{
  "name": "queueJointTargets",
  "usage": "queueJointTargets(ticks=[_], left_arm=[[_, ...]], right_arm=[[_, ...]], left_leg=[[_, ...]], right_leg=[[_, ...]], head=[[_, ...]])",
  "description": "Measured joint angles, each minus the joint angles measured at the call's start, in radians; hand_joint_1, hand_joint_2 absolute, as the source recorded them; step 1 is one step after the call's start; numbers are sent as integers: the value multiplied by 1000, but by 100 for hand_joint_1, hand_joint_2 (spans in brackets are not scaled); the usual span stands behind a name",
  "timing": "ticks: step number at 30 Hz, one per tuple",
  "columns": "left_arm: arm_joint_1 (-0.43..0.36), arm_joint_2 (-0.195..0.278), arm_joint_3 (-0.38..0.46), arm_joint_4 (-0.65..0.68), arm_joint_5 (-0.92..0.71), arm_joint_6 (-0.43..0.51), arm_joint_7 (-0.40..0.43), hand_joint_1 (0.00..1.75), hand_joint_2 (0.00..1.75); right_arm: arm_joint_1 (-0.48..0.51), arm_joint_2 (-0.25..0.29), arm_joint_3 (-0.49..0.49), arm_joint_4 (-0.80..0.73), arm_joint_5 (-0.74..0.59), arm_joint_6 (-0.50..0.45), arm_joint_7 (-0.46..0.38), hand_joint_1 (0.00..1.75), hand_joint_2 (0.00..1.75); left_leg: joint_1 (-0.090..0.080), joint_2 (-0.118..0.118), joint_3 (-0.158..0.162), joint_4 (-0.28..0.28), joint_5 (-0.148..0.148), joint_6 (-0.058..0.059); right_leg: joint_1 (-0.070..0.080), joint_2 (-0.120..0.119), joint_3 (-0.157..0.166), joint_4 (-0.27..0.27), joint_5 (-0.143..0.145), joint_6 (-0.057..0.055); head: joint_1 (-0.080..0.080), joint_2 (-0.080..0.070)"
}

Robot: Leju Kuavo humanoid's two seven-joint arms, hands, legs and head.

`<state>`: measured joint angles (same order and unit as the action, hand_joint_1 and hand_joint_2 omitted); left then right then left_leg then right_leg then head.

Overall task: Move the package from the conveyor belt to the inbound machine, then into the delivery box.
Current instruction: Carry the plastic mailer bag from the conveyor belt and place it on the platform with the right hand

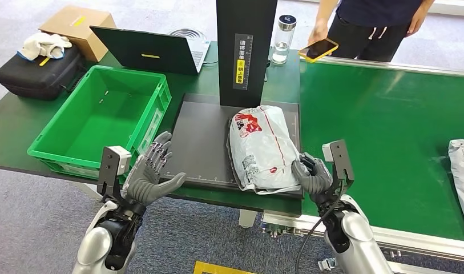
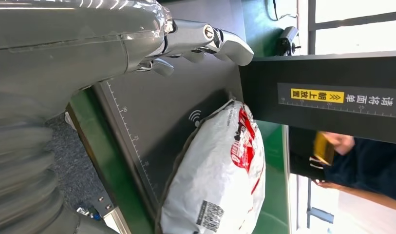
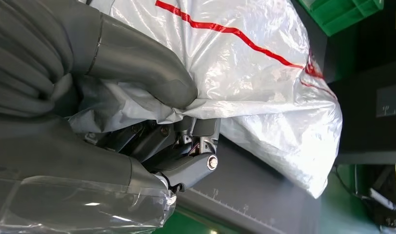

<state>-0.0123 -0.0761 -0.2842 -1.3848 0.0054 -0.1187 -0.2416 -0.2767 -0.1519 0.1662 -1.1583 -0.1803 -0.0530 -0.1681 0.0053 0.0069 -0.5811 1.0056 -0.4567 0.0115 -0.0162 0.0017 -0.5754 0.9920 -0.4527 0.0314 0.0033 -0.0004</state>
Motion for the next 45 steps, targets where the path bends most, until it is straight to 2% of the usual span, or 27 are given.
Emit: queueJointTargets(ticks=[8,23,27,33,45], left_arm=[[2,1,1,0,0,7,9,0,175],[11,1,2,0,-1,12,14,0,175],[6,1,2,0,-3,12,15,0,175],[3,1,0,0,-6,12,17,0,175],[-18,0,-5,13,-7,-3,22,0,175]], right_arm=[[-41,-2,-30,80,-4,-3,-1,175,175],[-45,-26,-70,113,-4,-16,1,175,175],[-58,-35,-78,130,-7,-4,21,2,175],[-59,-50,-80,151,22,47,57,0,175],[-53,-55,-73,151,59,75,73,0,175]], left_leg=[[0,0,0,0,0,0],[0,0,0,0,0,0],[0,0,0,0,0,0],[0,0,0,0,0,0],[0,0,0,0,0,0]], right_leg=[[0,0,0,0,0,0],[0,0,0,0,0,0],[0,0,0,0,0,0],[0,0,0,0,0,0],[0,0,0,0,0,0]], head=[[0,0],[0,0],[0,0],[0,0],[0,0]])
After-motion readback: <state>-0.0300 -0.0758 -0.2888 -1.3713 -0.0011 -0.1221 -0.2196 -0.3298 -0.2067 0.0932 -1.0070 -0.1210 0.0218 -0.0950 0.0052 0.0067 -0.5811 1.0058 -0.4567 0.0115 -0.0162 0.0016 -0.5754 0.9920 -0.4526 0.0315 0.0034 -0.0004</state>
